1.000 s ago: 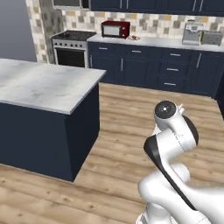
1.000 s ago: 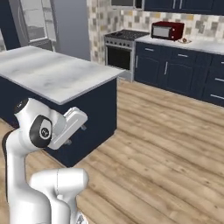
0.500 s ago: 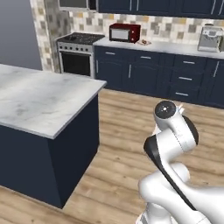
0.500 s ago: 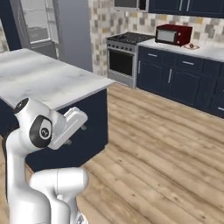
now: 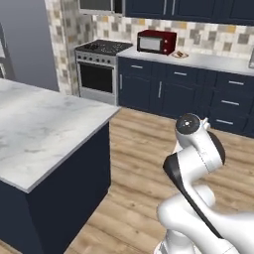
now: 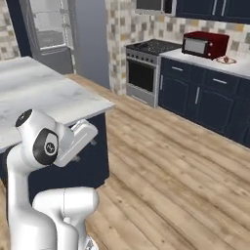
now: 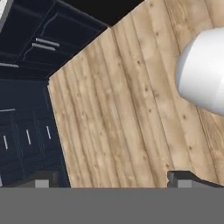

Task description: Place the cold items (mushroom and broccoli) from the fridge in one tupperware on the dining counter. Place the warm items (kebab skewer and hot dog) in the stove area in another tupperware.

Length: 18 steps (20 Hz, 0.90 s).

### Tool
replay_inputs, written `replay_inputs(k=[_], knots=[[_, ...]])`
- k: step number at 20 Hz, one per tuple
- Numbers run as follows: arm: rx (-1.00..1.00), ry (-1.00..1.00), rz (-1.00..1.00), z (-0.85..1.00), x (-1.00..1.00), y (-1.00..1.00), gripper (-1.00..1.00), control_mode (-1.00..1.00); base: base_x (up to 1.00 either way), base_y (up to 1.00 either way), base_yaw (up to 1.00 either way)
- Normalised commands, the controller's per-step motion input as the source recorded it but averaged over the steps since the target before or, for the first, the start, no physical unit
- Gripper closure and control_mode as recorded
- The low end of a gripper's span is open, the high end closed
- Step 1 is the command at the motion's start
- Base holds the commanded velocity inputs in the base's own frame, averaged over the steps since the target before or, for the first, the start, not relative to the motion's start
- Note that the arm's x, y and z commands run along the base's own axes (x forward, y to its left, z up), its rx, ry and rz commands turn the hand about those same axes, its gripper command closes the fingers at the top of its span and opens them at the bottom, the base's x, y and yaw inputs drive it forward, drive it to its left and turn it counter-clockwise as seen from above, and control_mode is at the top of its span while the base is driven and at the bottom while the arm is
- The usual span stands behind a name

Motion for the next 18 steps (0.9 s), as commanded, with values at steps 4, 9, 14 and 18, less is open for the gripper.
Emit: replay_inputs(k=[4, 9, 14, 18], knots=[[0.0, 0.0, 0.0, 0.0, 0.0, 0.0, -1.0, 1.0, 1.0, -1.0, 0.09], [0.0, 0.0, 0.0, 0.0, 0.0, 0.0, -1.0, 1.0, 1.0, -0.71, 0.29], [0.0, 0.0, 0.0, 0.0, 0.0, 0.0, -1.0, 1.0, 1.0, -0.71, 0.33], [0.0, 0.0, 0.0, 0.0, 0.0, 0.0, -1.0, 1.0, 1.0, -0.79, 0.3]])
